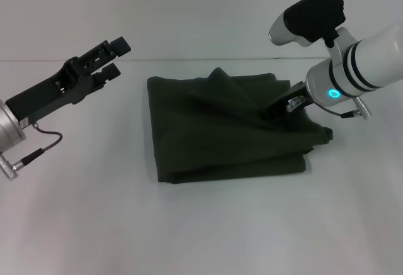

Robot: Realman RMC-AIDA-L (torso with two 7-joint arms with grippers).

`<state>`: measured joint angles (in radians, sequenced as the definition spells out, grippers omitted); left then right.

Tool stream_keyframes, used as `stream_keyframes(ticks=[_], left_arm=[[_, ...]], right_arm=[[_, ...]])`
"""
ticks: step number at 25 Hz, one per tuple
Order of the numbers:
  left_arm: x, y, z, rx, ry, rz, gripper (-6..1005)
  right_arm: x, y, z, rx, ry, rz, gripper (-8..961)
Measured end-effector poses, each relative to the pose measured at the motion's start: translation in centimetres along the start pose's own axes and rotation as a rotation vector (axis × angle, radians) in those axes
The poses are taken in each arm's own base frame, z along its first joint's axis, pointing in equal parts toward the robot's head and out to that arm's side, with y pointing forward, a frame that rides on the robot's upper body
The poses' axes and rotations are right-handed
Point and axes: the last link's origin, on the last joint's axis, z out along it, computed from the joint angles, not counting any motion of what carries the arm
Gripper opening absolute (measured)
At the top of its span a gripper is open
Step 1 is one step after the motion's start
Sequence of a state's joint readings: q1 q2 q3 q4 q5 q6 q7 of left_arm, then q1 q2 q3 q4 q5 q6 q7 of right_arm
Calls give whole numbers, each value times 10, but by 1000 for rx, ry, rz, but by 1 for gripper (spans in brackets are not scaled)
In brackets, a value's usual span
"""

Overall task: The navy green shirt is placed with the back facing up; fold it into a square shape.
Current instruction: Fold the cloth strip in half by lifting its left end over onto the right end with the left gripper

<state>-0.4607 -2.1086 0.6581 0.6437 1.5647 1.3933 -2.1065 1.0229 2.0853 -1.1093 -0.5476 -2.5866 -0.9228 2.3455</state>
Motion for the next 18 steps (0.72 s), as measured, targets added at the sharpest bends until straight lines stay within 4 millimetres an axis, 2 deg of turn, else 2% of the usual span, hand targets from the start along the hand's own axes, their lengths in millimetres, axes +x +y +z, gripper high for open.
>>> stream_keyframes(ticks=[5, 10, 18], left_arm=[[0, 1, 3, -4, 0, -1, 960], [-1, 1, 4, -6, 0, -1, 960], [2, 1, 3, -7, 28, 1, 959]], right_arm=[[0, -4, -2, 9, -10, 56, 45], [2, -15, -11, 41, -57, 136, 12], [27, -33, -18, 75, -64, 311, 62]])
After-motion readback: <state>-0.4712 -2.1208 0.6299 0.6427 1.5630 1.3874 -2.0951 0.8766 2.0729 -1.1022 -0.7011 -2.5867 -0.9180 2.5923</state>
